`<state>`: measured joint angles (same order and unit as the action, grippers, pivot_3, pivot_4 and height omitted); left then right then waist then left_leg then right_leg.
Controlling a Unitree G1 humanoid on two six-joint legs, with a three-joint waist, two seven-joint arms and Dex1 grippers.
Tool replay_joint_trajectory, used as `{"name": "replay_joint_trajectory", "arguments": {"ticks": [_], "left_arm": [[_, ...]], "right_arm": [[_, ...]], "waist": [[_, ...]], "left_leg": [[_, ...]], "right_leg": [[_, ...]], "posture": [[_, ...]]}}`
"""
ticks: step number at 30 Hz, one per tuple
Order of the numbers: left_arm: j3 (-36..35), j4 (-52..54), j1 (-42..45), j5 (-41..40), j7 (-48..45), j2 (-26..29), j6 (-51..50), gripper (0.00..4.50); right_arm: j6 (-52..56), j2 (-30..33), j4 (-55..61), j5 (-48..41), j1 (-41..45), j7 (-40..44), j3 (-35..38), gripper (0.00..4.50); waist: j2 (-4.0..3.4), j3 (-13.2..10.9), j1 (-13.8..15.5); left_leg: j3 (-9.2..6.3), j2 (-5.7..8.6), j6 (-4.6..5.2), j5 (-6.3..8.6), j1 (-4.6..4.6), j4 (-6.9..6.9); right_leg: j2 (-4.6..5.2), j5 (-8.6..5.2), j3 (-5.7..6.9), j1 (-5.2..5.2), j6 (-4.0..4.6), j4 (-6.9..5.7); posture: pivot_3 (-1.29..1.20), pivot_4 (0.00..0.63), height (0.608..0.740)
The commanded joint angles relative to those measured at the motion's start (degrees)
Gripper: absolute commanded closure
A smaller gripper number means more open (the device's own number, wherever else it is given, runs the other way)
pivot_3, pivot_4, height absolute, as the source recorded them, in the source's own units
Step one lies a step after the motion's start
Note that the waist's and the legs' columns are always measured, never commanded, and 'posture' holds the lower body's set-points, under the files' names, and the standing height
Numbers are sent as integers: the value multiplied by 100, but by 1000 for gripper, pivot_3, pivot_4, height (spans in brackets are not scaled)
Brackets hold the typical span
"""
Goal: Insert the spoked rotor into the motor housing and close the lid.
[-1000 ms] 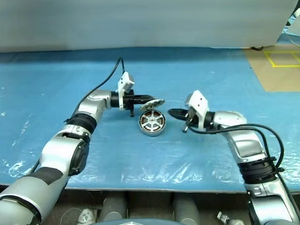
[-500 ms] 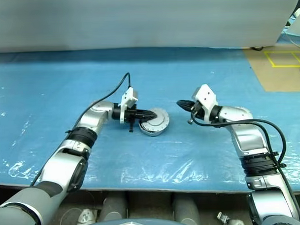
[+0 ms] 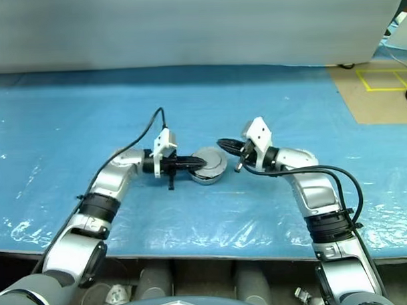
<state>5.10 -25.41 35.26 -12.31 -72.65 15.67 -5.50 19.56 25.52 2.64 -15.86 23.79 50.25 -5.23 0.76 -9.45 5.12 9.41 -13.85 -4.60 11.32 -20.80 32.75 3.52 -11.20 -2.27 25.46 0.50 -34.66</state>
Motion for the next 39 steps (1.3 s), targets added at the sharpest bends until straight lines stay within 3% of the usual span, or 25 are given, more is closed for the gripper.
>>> {"name": "replay_joint_trajectory", "arguments": {"ticks": [1,2,5,15,29,39], "left_arm": [[-373,868,-259,-403,426,55,-44,4470],[-423,1037,-375,-439,551,64,-33,4470],[-548,1577,-835,-512,936,95,3,4500],[-503,2973,-2451,-605,1616,383,-235,4500],[-557,3365,-3176,-631,2006,734,142,4500],[-418,3336,-3376,-577,2159,690,342,4500]], "right_arm": [[135,-48,238,-180,89,58,-37,4500],[150,-67,227,-188,104,71,-56,4500],[171,-176,175,-191,145,68,-121,3636],[158,-276,14,48,153,94,-477,118],[33,-615,-537,548,377,-95,-884,22],[244,-595,-681,571,434,-188,-760,22]], "waist": [[-2,-1,-3],[-2,-1,-10],[-2,-1,-47],[-4,-3,-135],[-5,-3,-153],[-5,-3,-155]], "left_leg": [[0,0,0,0,-7,0],[-1,0,0,0,-10,-1],[-1,0,0,0,-14,-4],[-1,-6,0,0,-31,-10],[7,-5,-1,0,-35,-9],[8,-5,0,0,-30,-2]], "right_leg": [[0,0,3,4,0,1],[0,0,6,6,0,2],[0,0,11,7,0,4],[-1,-3,12,33,-2,3],[-10,-4,0,48,-3,-2],[-10,-4,-4,47,-3,-11]], "posture": [[0,150,740],[0,150,740],[0,150,740],[0,150,740],[0,150,740],[0,150,740]]}}
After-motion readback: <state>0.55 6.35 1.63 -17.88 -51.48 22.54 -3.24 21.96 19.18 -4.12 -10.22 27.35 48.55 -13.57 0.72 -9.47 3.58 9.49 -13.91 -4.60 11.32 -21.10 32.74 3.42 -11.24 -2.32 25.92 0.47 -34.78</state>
